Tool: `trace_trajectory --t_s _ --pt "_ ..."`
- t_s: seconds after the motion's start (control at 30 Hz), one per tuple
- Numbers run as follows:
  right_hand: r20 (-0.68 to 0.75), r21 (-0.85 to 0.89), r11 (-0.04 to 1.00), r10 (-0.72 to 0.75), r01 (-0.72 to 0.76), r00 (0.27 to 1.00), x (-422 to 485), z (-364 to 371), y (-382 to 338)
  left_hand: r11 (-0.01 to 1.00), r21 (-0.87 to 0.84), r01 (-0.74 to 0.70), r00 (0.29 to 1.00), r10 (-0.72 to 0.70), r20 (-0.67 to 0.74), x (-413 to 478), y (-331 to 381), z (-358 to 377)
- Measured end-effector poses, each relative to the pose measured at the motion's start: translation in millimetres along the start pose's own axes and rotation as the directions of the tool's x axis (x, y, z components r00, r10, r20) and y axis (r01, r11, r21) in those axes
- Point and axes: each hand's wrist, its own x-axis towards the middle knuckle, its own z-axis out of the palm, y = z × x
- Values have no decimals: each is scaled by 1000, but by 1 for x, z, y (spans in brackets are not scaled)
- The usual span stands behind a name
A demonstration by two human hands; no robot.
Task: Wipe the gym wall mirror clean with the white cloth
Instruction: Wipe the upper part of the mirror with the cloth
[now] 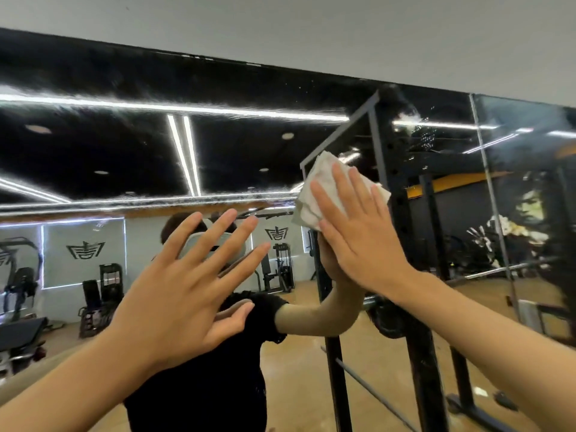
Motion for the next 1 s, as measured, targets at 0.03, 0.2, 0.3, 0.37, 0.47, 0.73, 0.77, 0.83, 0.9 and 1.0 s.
trace_trajectory --t_s 0.03,0.2,0.3,0.37,0.47,0.73,0.77,0.83,0.9,1.0 --pt "0 -5 999 -36 36 999 0 -1 6 1000 -4 -1 1000 1 -2 0 0 0" --pt "-87 -59 996 66 -72 994 71 -13 54 1000 -17 2 1000 -1 3 -1 1 1" --pt "-103 -22 963 265 -268 959 135 -28 71 1000 -14 5 1000 -5 1 -1 0 0" --pt "-97 9 956 294 -294 951 150 -34 75 1000 -7 6 1000 -6 -4 -1 0 -1" --pt "-118 35 965 262 -260 958 125 -27 49 1000 -3 -2 1000 2 -1 -1 0 -1" --pt "-29 9 980 -197 197 980 32 -5 32 999 -12 33 999 -33 16 2 6 -9" --pt "-49 -14 989 -149 149 988 52 -9 46 999 -12 33 999 -32 18 2 6 -10" --pt "-85 -15 1000 1 -2 996 99 -22 73 999 -8 34 999 -34 19 2 7 -11" --pt "-102 22 992 124 -123 987 136 -33 75 999 -11 35 999 -35 23 2 8 -12" --pt "-144 0 998 58 -59 988 146 -25 21 999 -7 31 999 -31 43 2 6 -11"
